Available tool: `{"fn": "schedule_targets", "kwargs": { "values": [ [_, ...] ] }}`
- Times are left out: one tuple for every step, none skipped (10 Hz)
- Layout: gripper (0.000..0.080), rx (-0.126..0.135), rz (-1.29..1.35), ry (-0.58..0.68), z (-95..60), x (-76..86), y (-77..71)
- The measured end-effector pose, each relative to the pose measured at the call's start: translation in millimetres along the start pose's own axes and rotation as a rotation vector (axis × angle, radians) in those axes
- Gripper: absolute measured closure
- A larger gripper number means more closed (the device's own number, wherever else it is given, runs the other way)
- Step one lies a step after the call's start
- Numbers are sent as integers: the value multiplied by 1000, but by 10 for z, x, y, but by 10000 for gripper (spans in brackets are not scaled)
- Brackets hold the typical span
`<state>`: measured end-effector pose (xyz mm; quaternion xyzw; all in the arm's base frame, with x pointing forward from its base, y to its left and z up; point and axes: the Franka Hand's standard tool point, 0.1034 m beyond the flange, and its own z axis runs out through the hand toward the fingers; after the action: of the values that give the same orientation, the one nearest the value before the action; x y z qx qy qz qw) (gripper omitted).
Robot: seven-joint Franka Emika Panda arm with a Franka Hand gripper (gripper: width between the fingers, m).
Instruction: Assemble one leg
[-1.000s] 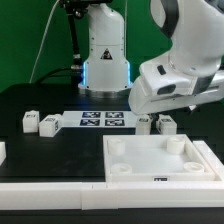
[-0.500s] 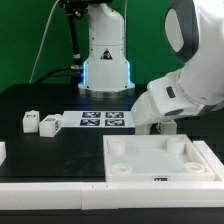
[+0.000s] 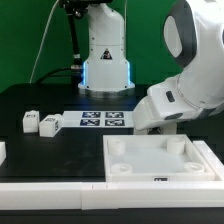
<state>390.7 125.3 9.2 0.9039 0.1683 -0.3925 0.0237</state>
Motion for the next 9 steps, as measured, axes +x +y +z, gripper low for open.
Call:
{"fn": "schedule_targets", "kwargs": {
  "values": [
    [150, 2, 3, -4, 42, -20, 16],
    [150, 2, 4, -14, 95, -53, 19],
    [150, 5, 7, -21, 127, -70, 14],
    [150, 5, 7, -20, 122, -67, 14],
    [197, 5, 6, -17, 106, -59, 16],
    [197, 5, 6, -18, 113, -61, 15],
    [372, 5, 6, -19, 114, -61, 15],
    [372, 5, 6, -19, 114, -61, 14],
    [514, 5, 6, -19, 114, -61, 14]
  ]
}}
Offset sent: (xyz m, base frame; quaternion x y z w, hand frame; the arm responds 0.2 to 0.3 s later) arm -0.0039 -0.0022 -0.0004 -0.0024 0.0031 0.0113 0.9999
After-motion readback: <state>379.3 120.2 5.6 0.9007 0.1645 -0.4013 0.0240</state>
